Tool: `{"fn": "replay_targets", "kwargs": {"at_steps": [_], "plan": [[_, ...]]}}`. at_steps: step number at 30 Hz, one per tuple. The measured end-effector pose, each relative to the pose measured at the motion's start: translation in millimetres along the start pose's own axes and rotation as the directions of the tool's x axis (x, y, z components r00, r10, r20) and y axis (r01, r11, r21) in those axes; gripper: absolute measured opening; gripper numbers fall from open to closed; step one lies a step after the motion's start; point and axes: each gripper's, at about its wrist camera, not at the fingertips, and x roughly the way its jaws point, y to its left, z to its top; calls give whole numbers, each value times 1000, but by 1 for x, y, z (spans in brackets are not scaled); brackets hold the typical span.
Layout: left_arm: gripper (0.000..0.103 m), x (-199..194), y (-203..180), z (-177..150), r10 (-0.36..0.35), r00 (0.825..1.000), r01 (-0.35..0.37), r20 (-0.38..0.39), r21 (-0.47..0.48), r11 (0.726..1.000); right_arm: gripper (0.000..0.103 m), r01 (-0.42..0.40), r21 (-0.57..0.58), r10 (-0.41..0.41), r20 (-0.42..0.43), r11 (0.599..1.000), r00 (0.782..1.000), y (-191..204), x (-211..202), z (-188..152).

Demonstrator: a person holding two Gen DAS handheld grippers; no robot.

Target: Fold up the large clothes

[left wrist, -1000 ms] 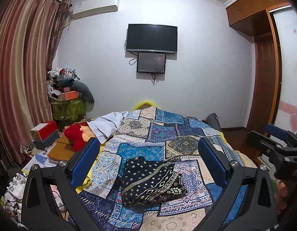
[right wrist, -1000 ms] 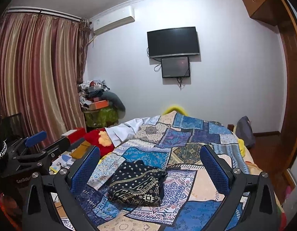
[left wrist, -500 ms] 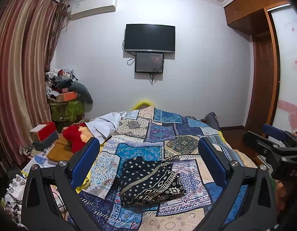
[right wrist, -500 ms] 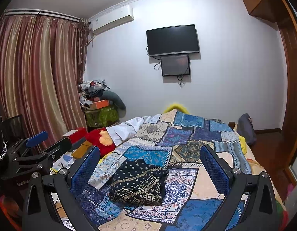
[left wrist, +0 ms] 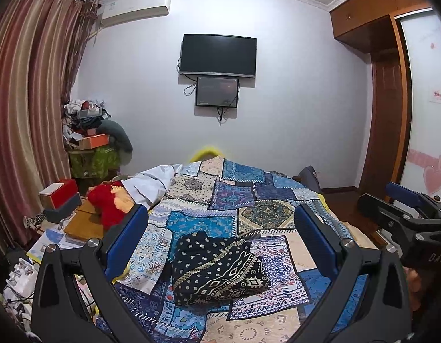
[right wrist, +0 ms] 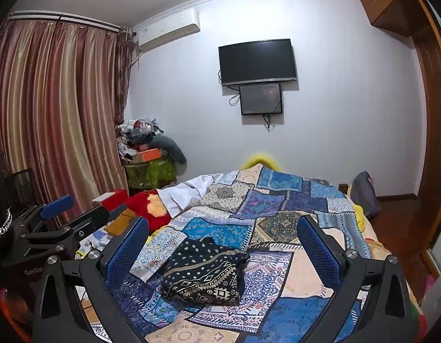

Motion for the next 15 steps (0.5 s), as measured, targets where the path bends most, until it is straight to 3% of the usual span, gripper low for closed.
{"fn": "replay_targets", "kwargs": {"at_steps": [15], "plan": [[103, -1, 1, -2, -21, 1000, 21, 0, 8, 1000, 103, -10, 3, 10, 1, 1000, 1000, -5, -1, 1]]}}
